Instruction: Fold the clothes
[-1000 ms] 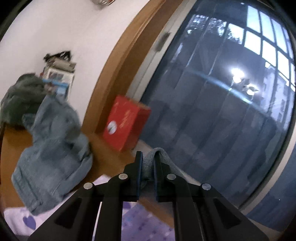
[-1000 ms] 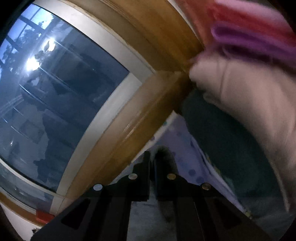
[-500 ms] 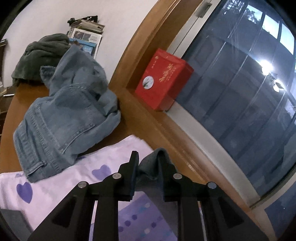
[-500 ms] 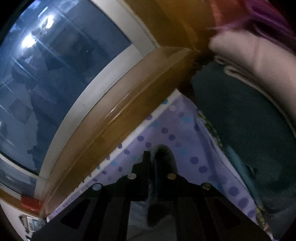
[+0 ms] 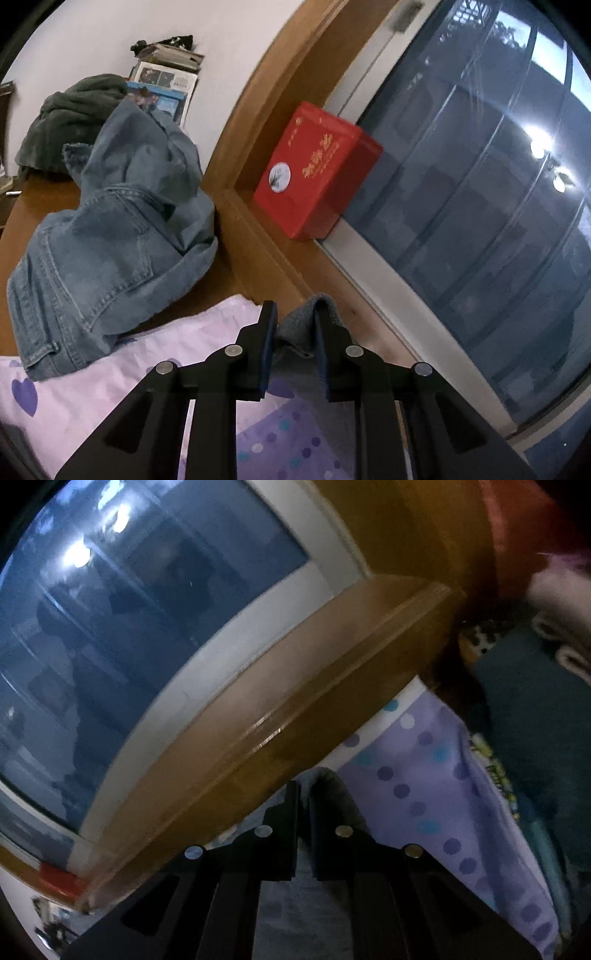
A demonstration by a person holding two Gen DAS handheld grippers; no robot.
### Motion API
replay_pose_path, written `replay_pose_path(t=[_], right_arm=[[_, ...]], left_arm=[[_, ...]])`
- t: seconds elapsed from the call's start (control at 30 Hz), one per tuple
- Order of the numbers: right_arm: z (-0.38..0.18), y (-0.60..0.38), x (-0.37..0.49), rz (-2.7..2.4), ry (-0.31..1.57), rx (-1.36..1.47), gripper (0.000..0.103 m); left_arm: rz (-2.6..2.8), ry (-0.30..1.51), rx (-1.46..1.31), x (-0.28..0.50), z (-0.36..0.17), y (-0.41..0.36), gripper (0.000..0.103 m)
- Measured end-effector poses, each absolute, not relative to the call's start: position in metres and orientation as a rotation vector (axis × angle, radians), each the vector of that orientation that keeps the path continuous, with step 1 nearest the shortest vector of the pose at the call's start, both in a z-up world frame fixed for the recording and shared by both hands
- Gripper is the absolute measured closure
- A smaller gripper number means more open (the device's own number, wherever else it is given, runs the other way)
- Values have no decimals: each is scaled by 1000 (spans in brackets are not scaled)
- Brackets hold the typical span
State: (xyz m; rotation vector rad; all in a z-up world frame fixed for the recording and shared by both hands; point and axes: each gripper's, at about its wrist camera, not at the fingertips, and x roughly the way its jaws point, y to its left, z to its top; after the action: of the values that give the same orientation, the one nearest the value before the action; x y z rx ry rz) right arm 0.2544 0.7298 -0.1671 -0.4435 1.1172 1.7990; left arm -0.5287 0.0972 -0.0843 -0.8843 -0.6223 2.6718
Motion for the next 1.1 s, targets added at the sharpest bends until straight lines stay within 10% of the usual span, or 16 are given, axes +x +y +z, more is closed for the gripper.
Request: replay_pose_path(t=[0.87, 0.97, 1.03, 1.1], right_arm=[[-189, 737, 254, 1755, 1134, -491, 99], [-189, 735, 258, 1760, 1151, -475, 99], [-193, 733, 260, 1754, 1160, -479, 99], [-197, 732, 263, 1741, 1181, -472, 98]], left_arm=[[2704, -482, -929, -544, -133, 96, 82], [2686, -436, -1012, -542, -144, 86, 70], [2676, -506, -1176, -544, -160, 67, 33], [2647, -630, -1334, -546, -176, 43, 31]])
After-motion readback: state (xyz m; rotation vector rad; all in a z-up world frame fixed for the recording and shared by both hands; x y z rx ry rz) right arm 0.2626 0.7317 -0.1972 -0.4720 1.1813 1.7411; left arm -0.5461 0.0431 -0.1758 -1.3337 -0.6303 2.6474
